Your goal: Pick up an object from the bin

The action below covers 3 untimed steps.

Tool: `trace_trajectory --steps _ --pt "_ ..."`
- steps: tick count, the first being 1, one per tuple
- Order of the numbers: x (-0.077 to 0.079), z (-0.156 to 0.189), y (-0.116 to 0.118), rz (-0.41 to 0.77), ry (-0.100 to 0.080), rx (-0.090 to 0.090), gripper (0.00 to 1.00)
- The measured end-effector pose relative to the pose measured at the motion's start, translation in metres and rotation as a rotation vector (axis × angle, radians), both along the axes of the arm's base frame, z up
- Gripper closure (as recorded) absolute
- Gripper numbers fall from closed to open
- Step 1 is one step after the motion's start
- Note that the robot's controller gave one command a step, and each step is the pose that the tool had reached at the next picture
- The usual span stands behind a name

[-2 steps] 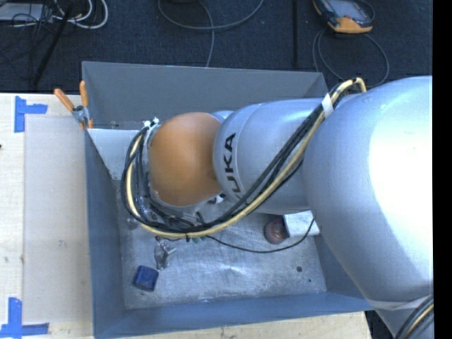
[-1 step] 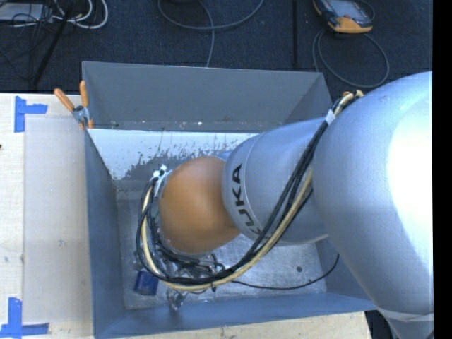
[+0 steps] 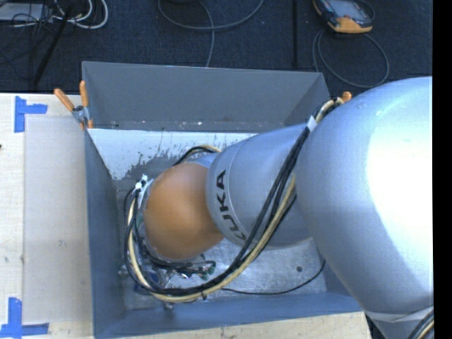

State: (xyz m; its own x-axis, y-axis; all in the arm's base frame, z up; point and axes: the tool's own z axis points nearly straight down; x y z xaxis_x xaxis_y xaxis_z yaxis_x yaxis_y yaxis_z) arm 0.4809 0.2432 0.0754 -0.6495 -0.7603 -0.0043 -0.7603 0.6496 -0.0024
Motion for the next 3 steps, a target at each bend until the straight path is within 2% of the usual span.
trace_trajectory --steps 1,2,3 --pt "-0.002 -0.001 0.0 -0.004 0.006 -0.001 1.0" --pt "0.099 0.0 -0.013 0.308 0.002 -0.001 1.0" --pt "0.099 0.0 -0.013 0.306 0.004 0.0 0.0"
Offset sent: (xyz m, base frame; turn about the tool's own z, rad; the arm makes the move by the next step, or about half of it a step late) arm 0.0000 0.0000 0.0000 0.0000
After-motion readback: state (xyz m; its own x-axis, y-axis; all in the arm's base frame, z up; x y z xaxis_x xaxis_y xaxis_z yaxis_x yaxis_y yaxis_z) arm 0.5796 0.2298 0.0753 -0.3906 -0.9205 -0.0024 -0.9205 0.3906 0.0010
